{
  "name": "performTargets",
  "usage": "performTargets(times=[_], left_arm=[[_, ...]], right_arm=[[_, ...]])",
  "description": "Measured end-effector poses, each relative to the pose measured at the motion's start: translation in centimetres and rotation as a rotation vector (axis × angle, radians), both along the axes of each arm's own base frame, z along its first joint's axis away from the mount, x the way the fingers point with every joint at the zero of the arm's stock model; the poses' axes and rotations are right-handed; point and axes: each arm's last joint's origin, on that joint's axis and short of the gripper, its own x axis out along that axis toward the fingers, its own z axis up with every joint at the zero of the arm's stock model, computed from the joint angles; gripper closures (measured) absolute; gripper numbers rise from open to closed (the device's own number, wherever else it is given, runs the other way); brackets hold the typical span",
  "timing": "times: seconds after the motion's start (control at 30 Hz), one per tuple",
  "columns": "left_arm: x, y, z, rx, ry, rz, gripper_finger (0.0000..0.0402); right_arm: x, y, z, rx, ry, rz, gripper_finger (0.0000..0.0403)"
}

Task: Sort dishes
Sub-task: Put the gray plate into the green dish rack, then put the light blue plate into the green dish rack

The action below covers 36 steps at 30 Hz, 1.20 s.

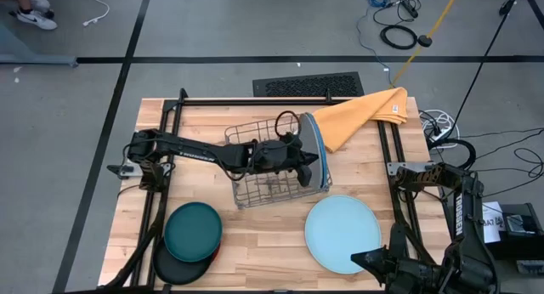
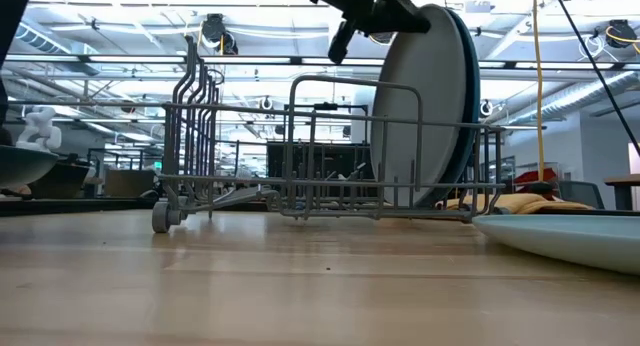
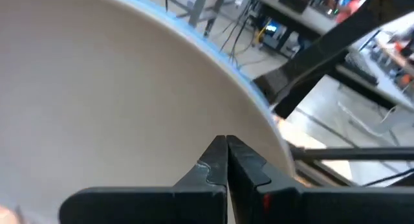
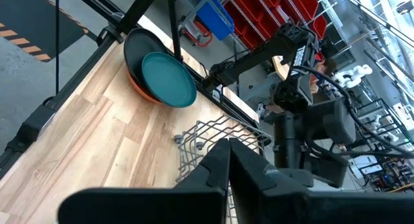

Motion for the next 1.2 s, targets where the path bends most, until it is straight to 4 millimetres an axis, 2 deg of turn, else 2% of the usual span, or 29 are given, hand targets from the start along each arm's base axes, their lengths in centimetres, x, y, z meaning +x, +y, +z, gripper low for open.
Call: performTargets(times=[0.33, 0.57, 0.7, 0.87, 0.97, 1.03, 1.2], left_arm=[[-0.6, -1.6, 0.1, 0.01, 0.047, -0.021, 0.0402], [-2.2, -3.3, 0.9, 0.048, 0.134, 0.0, 0.0402], [-3.5, -5.6, 1.8, 0.107, 0.161, -0.11, 0.0402], [-5.0, -10.3, 2.2, 0.218, 0.182, -0.35, 0.0402], [-6.0, -12.7, 2.5, 0.271, 0.173, -0.432, 0.0402], [-7.0, -13.9, 3.0, 0.313, 0.162, -0.465, 0.0402], [-9.9, -15.7, 5.4, 0.423, 0.125, -0.486, 0.0402]], right_arm=[[0.0, 0.0, 0.0, 0.002, -0.001, -0.001, 0.0403], [0.0, 0.0, 0.0, 0.01, 0.014, 0.006, 0.0403], [0.0, 0.0, 0.0, 0.018, 0.013, 0.003, 0.0403], [0.2, -0.1, -0.1, 0.091, -0.001, -0.027, 0.0403], [1.0, -0.4, -0.3, 0.236, 0.048, -0.068, 0.0399], [2.3, -0.5, -1.0, 0.37, 0.131, -0.12, 0.0385], [6.4, 0.7, -5.9, 0.61, 0.443, -0.291, 0.0307]])
